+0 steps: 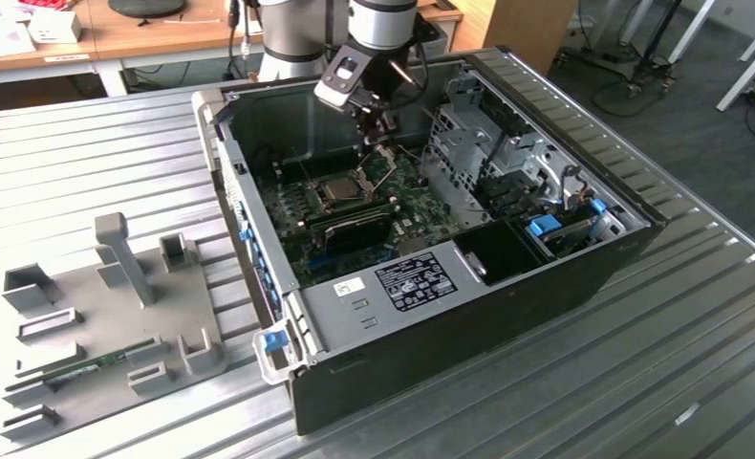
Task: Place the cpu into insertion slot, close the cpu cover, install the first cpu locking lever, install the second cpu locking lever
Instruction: 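Close the cpu cover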
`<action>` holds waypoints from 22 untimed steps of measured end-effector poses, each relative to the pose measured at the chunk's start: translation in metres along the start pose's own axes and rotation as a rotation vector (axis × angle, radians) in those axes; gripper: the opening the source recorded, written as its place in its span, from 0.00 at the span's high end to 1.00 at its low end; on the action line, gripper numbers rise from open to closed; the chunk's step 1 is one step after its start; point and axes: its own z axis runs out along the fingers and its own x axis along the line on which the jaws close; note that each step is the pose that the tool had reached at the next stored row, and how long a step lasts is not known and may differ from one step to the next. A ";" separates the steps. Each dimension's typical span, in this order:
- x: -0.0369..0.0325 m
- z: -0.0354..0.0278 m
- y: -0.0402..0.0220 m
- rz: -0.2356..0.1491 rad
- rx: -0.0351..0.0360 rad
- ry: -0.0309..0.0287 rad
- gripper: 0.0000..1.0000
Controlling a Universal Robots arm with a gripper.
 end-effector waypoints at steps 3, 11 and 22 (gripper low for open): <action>0.0000 0.0002 0.0044 0.000 0.0000 0.0001 0.90; 0.0001 0.0005 0.0143 0.000 0.0001 -0.0001 0.90; 0.0001 0.0008 0.0237 0.000 0.0000 0.0000 0.90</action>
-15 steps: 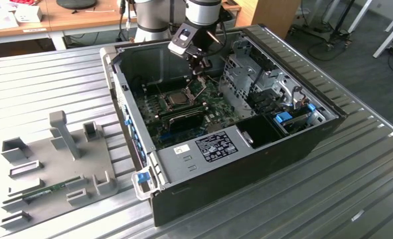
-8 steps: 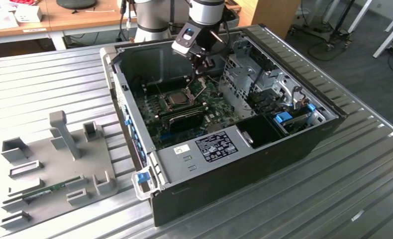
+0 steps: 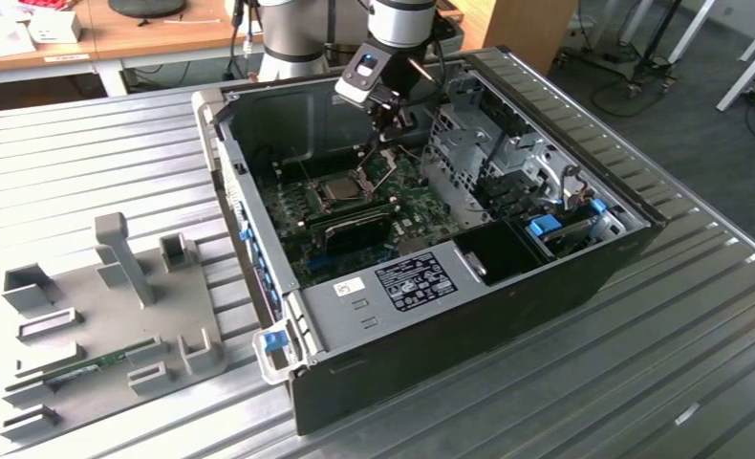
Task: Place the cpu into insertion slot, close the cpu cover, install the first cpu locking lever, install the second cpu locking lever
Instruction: 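Close the cpu cover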
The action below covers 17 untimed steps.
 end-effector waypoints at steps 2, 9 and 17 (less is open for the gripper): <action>0.0000 0.0000 0.0003 0.000 0.0000 0.0000 0.90; 0.0001 0.0003 0.0087 0.000 0.0000 0.0001 0.90; 0.0001 0.0008 0.0224 0.000 0.0000 -0.0001 0.90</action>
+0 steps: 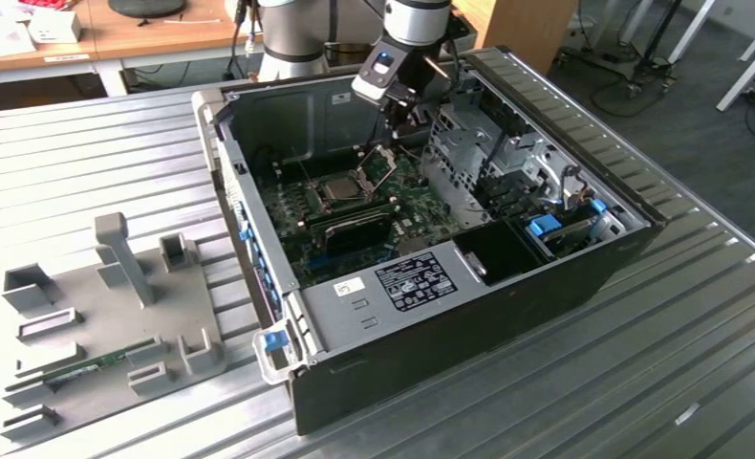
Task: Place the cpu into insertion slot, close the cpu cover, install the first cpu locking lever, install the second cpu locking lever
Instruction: 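Close the cpu cover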
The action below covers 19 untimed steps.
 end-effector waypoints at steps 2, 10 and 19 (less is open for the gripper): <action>0.0000 0.0001 0.0031 0.000 0.0000 0.0001 0.90; 0.0000 0.0003 0.0082 0.000 0.0000 0.0000 0.90; -0.0002 0.0060 0.0092 0.000 0.0000 0.0000 0.90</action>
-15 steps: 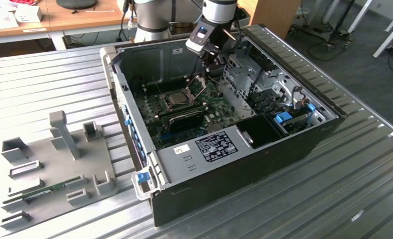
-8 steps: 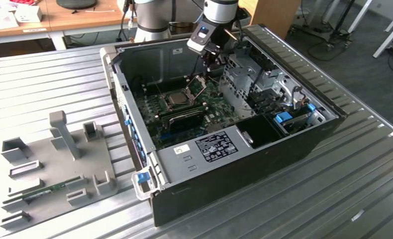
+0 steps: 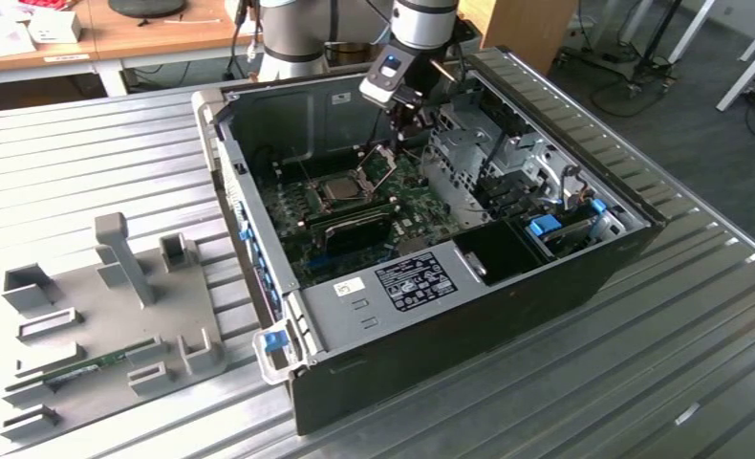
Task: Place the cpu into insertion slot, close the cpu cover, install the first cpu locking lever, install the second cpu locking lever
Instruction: 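Close the cpu cover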
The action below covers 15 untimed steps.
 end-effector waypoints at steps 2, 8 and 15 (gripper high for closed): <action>0.0000 0.0003 0.0006 0.000 0.0000 -0.0001 0.90; -0.0001 0.0051 0.0010 0.000 0.0000 0.0001 0.90; -0.0004 0.0114 0.0008 0.000 0.0000 0.0002 0.90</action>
